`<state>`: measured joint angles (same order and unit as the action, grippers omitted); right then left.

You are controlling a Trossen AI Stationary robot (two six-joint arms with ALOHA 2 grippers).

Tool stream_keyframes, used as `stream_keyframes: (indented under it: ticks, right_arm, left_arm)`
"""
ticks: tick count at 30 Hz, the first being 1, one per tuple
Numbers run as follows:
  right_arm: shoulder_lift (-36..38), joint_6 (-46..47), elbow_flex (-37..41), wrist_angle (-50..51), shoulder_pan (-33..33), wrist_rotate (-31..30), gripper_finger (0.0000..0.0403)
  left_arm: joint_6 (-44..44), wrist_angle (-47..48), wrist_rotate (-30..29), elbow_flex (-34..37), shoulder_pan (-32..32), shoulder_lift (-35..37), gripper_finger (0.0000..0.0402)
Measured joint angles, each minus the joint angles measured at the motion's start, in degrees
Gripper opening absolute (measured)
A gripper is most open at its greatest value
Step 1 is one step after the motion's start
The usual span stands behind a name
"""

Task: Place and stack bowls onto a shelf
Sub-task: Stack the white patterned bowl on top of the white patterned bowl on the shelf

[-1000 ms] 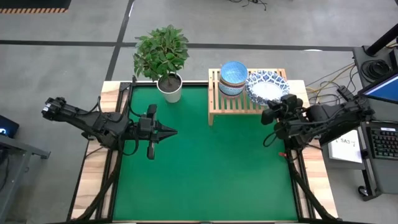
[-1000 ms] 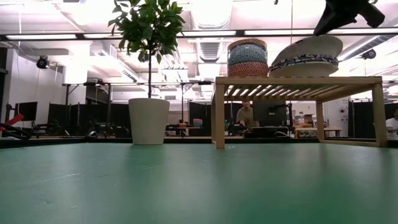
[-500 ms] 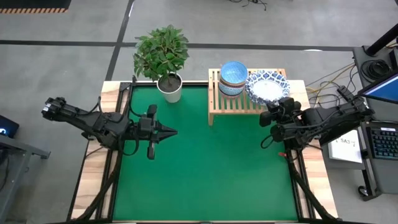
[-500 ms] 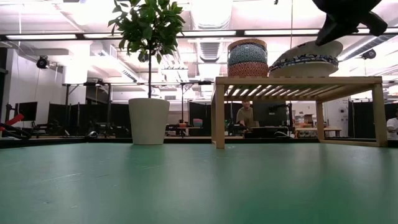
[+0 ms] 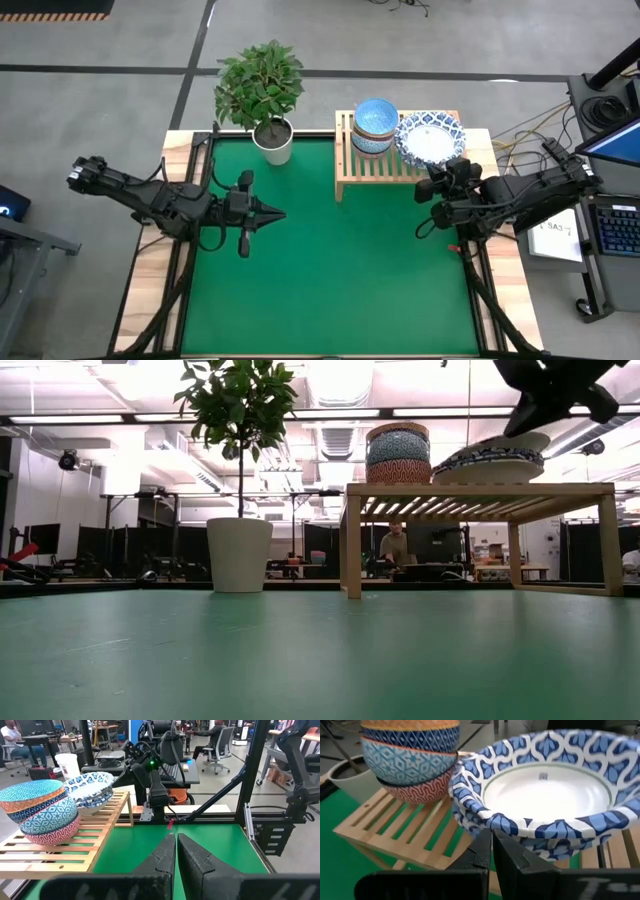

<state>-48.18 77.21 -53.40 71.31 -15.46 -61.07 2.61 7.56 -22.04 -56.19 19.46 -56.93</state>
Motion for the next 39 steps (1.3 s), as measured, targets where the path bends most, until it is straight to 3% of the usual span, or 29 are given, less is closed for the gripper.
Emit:
stream_keyframes:
  ticks: [6, 10, 17, 39]
  right_arm:
    - [0.0, 1.5, 0.3, -0.3, -0.2, 0.6, 0.0009]
    - [0.0, -2.3, -1.2, -3.0, -0.2, 0.5, 0.0009]
    - [0.1, -7.3, -4.1, -2.6, 0.2, -3.8, 0.0009]
    - [-2.3, -1.3, 0.8, -1.8, 3.4, -0.3, 0.0009]
  left_arm:
    - [0.5, -0.3, 0.0, 0.3, 0.0, 0.0, 0.0000]
    - [1.1, 0.1, 0.0, 0.5, 0.3, 0.0, 0.0000]
    - [1.8, 0.2, 0.0, 1.3, 0.4, 0.0, 0.0000]
    - [2.4, -1.1, 0.0, 2.3, 0.5, 0.0, 0.0000]
